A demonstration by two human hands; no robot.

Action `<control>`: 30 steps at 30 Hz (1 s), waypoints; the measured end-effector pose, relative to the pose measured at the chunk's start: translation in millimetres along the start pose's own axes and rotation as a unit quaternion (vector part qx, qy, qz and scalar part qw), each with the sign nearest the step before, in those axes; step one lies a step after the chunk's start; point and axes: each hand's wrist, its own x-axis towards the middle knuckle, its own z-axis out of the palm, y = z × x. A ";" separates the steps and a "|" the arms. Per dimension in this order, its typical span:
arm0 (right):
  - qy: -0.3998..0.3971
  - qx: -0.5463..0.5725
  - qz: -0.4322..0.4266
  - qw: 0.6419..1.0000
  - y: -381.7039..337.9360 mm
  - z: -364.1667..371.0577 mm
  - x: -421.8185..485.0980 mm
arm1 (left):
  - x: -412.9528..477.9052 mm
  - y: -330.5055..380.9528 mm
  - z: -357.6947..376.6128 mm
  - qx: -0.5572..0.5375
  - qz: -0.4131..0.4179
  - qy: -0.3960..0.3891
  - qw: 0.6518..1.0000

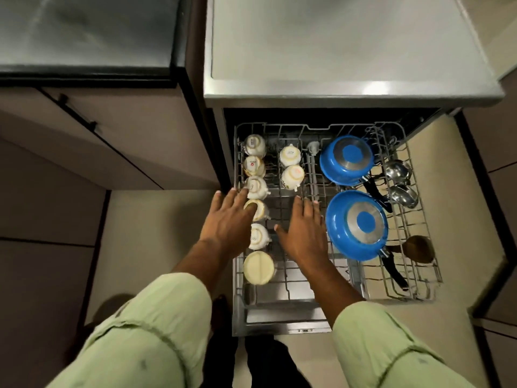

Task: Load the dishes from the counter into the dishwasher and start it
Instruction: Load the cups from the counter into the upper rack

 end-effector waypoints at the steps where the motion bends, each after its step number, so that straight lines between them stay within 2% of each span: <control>1: 0.001 0.000 -0.007 1.000 -4.0 -7.4 -5.5 | -6.8 1.2 -5.4 -0.006 -0.007 0.007 1.000; 8: 0.014 0.002 -0.077 0.997 -47.5 -57.9 -40.6 | -57.0 -12.9 -54.7 -0.038 -0.053 0.064 0.996; 16: 0.041 -0.030 -0.176 0.983 -129.3 -93.2 -58.1 | -109.2 -62.0 -88.6 -0.069 -0.113 0.120 0.984; 21: 0.073 -0.038 -0.225 0.971 -210.1 -105.2 -66.3 | -153.0 -128.7 -100.2 -0.069 -0.162 0.149 0.973; 30: 0.099 -0.044 -0.326 0.939 -399.7 -95.3 -97.5 | -243.3 -296.9 -109.9 -0.076 -0.245 0.211 0.943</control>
